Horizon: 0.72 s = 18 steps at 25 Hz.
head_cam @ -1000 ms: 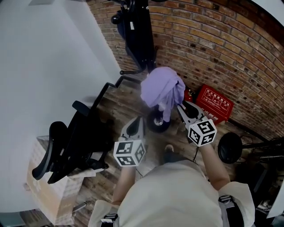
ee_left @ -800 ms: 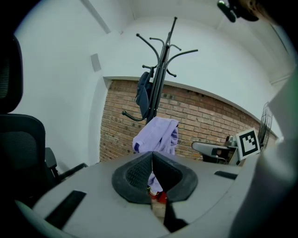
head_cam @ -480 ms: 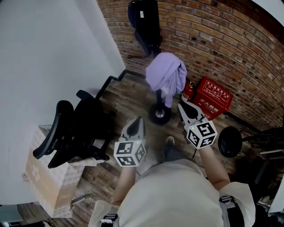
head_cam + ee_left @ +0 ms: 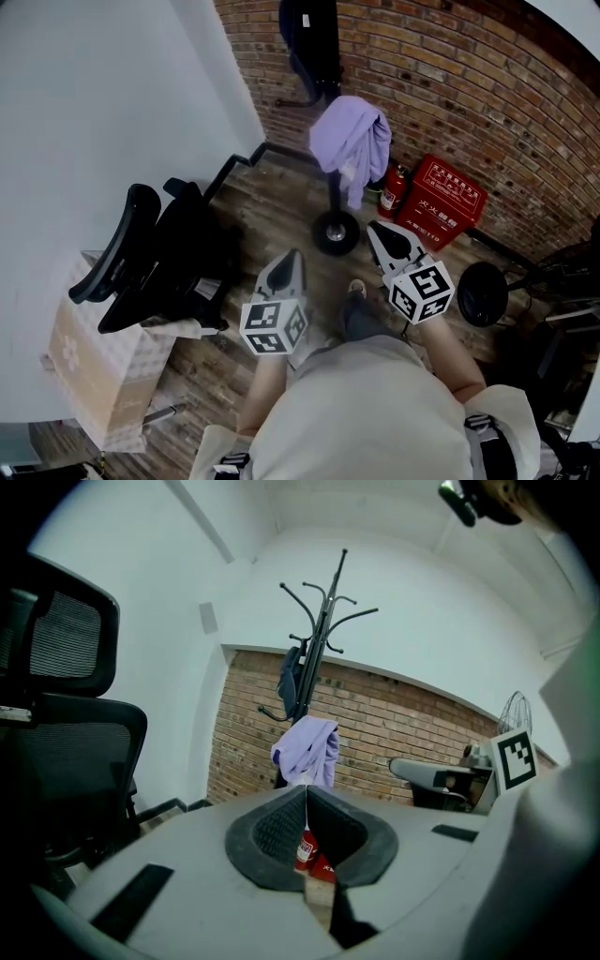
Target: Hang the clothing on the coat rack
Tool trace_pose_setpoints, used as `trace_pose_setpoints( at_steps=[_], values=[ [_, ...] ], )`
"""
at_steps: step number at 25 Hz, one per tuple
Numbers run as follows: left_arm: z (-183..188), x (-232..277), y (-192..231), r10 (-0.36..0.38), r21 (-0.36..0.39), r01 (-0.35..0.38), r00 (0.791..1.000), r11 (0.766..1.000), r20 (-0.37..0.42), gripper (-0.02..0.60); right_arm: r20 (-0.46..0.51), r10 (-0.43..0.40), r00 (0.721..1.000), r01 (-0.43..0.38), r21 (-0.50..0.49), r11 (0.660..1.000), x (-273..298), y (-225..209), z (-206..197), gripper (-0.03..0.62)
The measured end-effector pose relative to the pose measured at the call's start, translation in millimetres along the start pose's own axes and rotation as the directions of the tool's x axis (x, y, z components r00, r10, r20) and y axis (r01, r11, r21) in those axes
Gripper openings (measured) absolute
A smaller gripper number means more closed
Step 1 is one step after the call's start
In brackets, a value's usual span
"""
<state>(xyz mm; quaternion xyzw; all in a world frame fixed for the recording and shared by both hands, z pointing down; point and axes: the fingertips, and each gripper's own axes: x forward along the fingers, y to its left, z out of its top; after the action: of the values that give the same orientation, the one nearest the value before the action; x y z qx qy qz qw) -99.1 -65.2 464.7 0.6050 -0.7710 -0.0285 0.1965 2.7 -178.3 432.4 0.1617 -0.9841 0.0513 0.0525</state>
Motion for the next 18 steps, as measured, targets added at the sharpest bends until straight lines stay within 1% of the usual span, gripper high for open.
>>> trace_pose_setpoints(
  at_steps=[11, 13, 18],
  values=[
    [-12, -33, -8, 0.01, -0.016, -0.01, 1.0, 1.0, 0.014, 0.005, 0.007, 0.048, 0.999, -0.048, -0.021, 0.999, -26, 39, -2, 0.01],
    [-12, -36, -8, 0.013, -0.017, -0.013, 1.0, 1.0, 0.016, 0.005, 0.01, 0.048, 0.999, -0.048, -0.023, 0.999, -27, 40, -1, 0.0],
    [-10, -37, -6, 0.019, -0.02, -0.019, 1.0, 1.0, 0.023, 0.005, 0.022, 0.026, 0.999, -0.025, -0.012, 1.0, -29, 37, 3, -0.002]
  ],
)
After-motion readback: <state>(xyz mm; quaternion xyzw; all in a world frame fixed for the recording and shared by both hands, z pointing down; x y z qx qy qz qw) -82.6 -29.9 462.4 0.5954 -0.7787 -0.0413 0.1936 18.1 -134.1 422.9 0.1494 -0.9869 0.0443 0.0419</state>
